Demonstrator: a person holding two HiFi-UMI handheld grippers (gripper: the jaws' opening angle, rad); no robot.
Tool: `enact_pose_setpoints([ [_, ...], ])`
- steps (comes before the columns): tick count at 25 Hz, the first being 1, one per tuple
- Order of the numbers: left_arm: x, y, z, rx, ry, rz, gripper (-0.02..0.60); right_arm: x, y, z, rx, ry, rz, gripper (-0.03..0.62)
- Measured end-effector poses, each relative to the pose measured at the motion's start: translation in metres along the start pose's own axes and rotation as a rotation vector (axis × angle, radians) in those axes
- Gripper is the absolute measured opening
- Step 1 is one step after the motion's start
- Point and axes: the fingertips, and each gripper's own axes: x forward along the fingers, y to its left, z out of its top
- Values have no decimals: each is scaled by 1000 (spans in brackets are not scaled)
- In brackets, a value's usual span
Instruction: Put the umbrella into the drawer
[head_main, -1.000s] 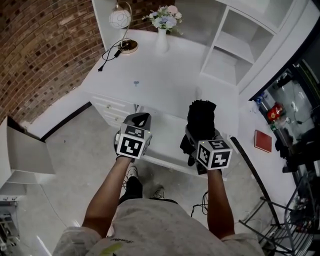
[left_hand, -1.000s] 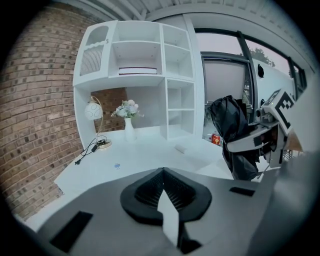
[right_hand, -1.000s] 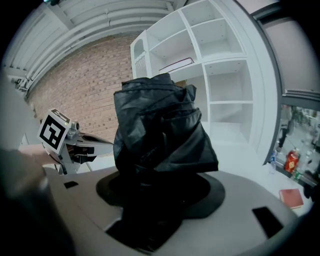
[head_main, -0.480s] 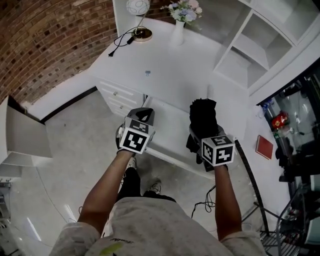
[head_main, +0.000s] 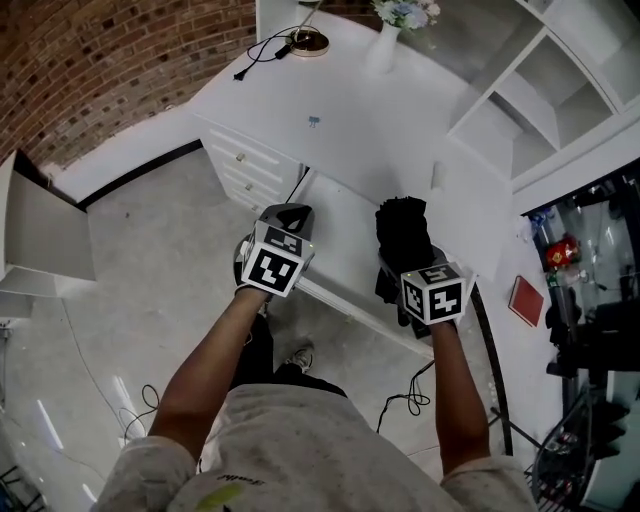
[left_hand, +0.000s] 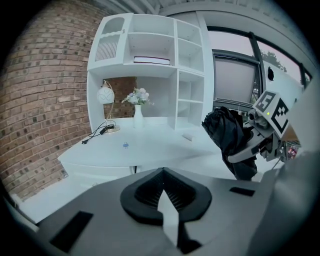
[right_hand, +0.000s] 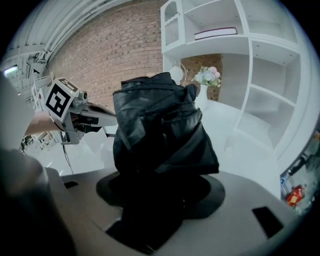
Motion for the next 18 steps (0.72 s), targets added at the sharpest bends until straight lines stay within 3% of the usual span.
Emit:
enact_pose_setpoints([
  [5,0,6,-9,24,5,11,-3,15,9,-10,-65,59,37,255],
  [18,6,28,-36,-69,34,24,-3,56,28,-33,-160,250,115,255],
])
